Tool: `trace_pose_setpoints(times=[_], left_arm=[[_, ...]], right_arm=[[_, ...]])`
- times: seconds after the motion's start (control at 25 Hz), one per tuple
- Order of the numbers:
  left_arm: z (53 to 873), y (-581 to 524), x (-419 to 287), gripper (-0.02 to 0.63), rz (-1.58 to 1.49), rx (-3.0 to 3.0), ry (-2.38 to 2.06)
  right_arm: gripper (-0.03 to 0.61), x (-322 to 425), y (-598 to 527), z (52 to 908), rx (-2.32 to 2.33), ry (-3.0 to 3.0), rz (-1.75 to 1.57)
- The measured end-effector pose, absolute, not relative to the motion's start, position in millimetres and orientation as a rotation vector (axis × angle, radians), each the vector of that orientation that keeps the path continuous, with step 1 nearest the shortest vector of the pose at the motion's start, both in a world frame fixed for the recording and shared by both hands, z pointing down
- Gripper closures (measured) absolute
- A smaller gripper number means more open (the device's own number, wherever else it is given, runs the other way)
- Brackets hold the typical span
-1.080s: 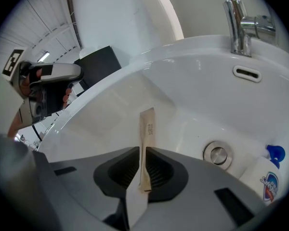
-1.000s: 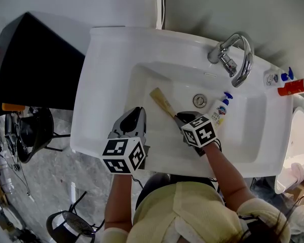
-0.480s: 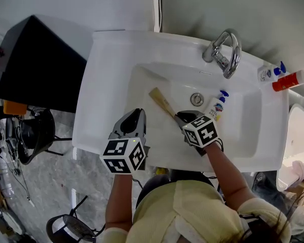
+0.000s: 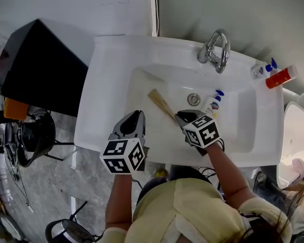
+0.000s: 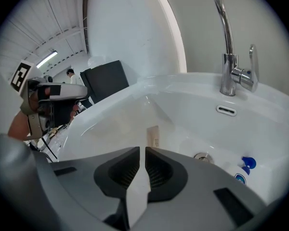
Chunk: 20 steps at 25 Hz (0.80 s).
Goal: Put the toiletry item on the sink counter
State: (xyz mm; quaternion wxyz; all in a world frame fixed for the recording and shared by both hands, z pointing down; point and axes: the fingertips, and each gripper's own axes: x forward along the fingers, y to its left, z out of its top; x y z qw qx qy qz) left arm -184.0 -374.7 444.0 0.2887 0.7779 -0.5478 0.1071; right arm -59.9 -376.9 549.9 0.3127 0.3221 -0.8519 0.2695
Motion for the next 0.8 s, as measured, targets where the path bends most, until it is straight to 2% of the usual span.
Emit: trace_pose_setpoints(times=[0.8], left_arm=[[429.7, -340.6, -181.0, 0.545, 0.256, 2.113, -1.427]], right_arm=[[0.528, -52.3, -359.3, 484.0, 0.988, -2.33, 0.61]])
